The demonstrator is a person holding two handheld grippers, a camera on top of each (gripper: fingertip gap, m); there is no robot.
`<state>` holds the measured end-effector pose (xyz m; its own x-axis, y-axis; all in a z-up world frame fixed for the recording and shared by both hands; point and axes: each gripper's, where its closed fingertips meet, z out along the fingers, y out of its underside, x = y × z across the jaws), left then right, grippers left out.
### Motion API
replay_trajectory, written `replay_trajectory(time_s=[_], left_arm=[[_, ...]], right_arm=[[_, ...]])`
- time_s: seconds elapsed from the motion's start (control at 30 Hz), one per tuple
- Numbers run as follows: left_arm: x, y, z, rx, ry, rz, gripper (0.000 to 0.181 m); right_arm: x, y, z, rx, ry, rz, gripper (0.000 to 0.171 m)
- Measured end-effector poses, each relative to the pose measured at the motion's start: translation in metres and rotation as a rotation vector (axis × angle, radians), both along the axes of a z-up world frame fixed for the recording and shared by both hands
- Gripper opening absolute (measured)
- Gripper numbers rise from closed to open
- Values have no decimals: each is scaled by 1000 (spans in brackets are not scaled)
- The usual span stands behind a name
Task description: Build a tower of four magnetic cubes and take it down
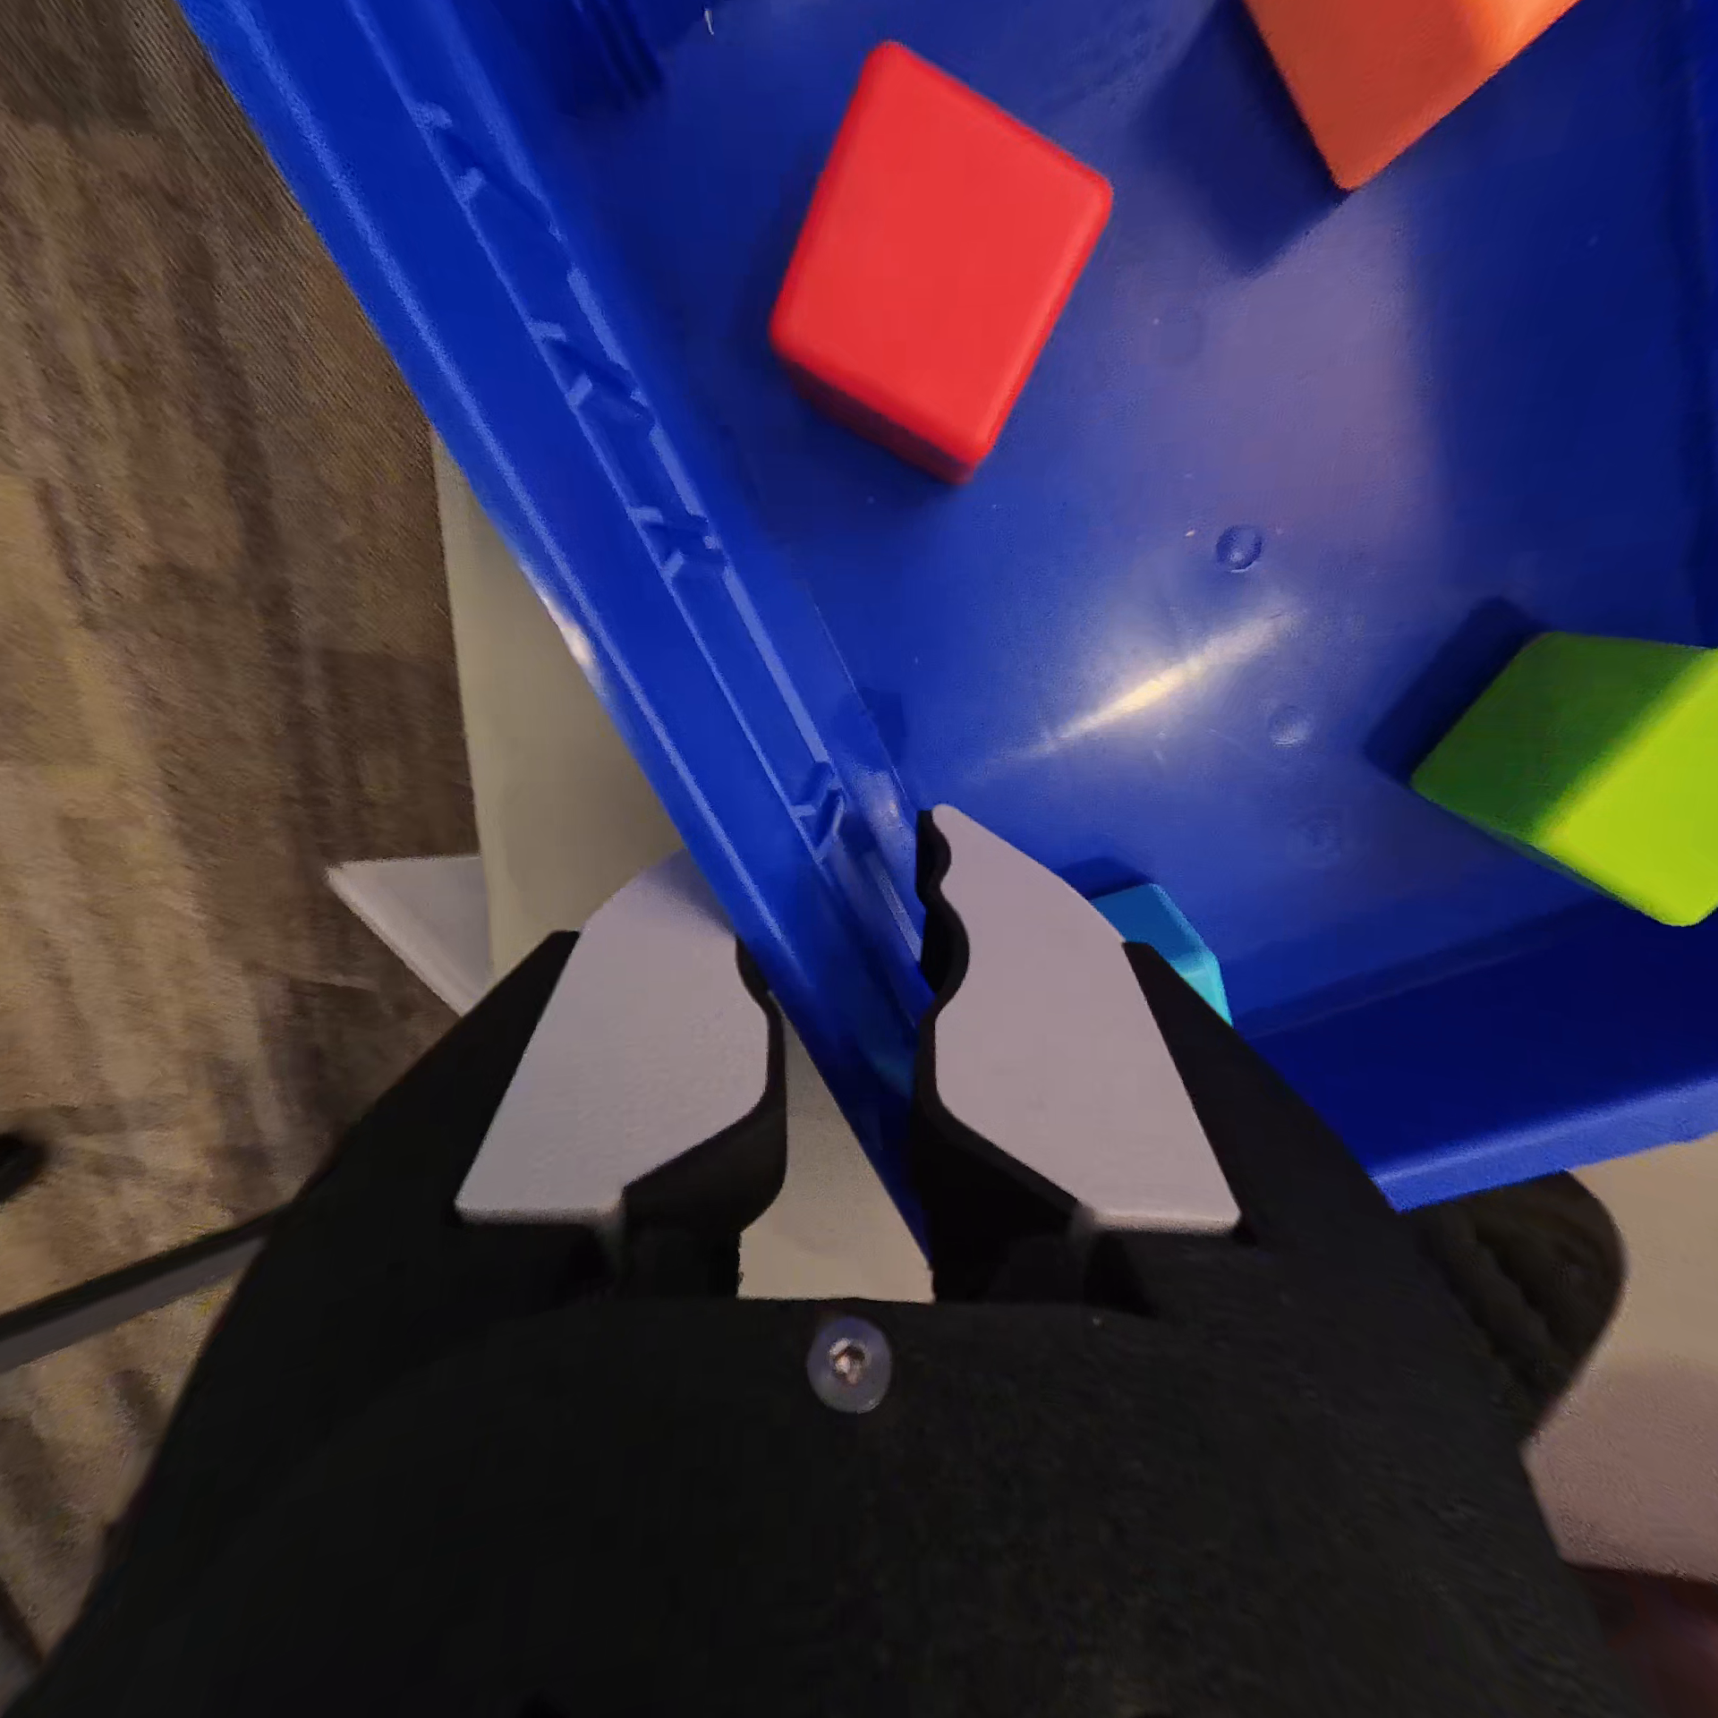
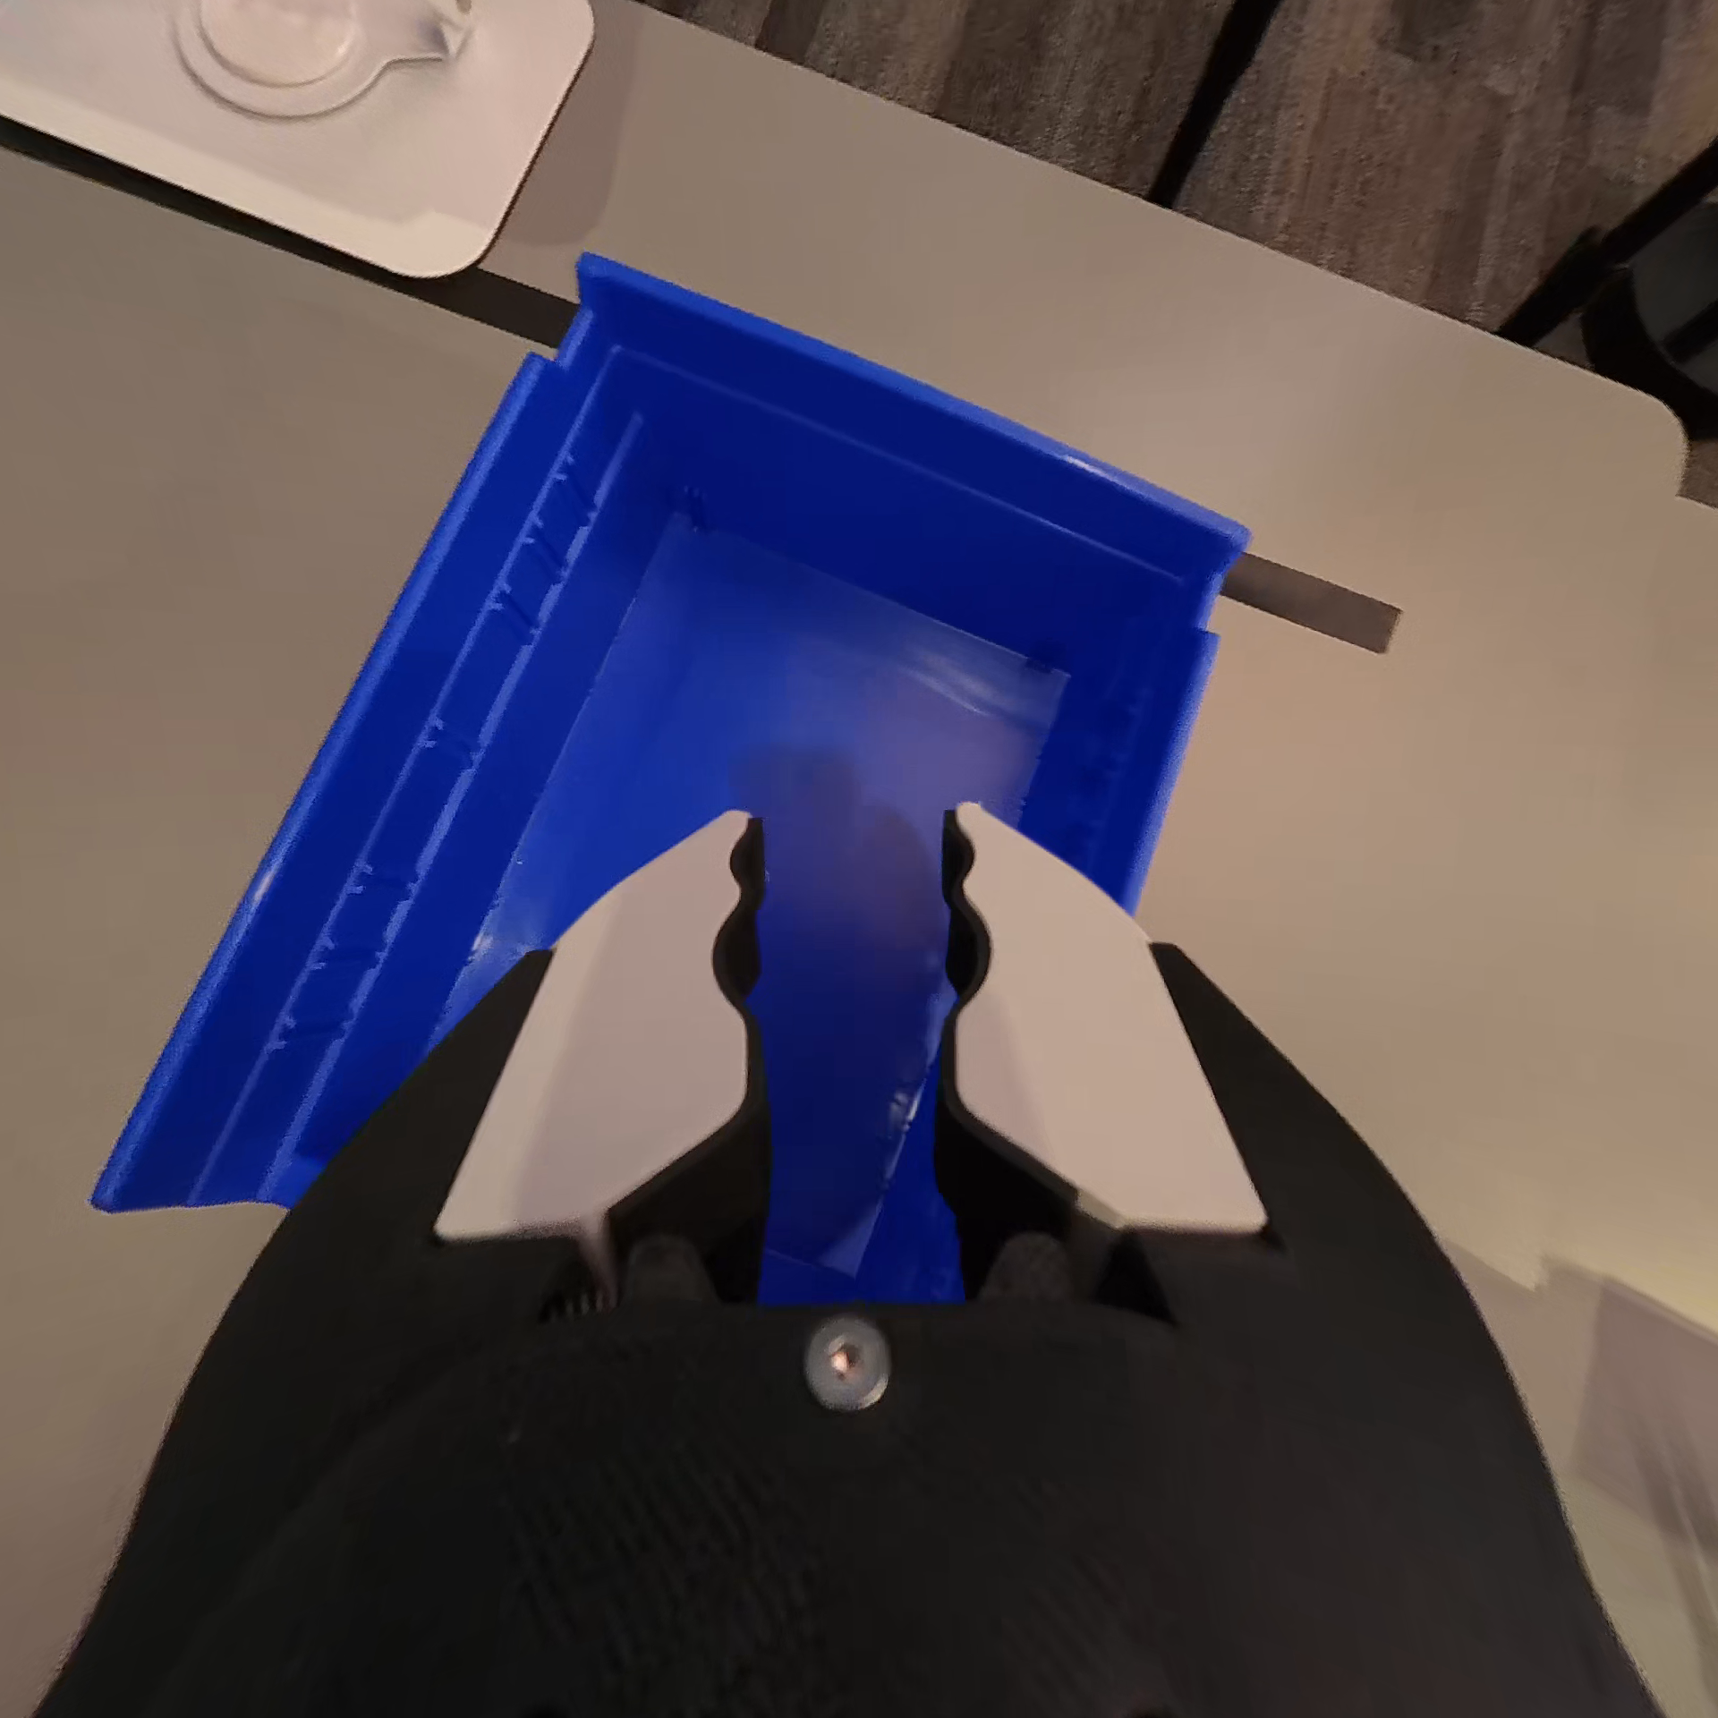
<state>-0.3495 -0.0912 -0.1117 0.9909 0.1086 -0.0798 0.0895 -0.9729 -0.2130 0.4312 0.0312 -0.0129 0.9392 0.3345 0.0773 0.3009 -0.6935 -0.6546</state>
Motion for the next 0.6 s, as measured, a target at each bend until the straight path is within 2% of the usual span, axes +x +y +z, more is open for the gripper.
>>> replay_trajectory(time_s=[0.07,0.3,0.4,0.6], left_arm=[[0,10,0,10,65,-79,32],[23,35,4,90,88,-298,36],[27,45,4,105,163,-394,40],[28,65,4,107,277,-437,37]], right_arm=[[-7,1,-2,-5,2,19,39],[-30,4,-3,-2,5,86,38],[-34,4,-8,-21,0,102,38],[-35,5,-18,-55,2,105,38]])
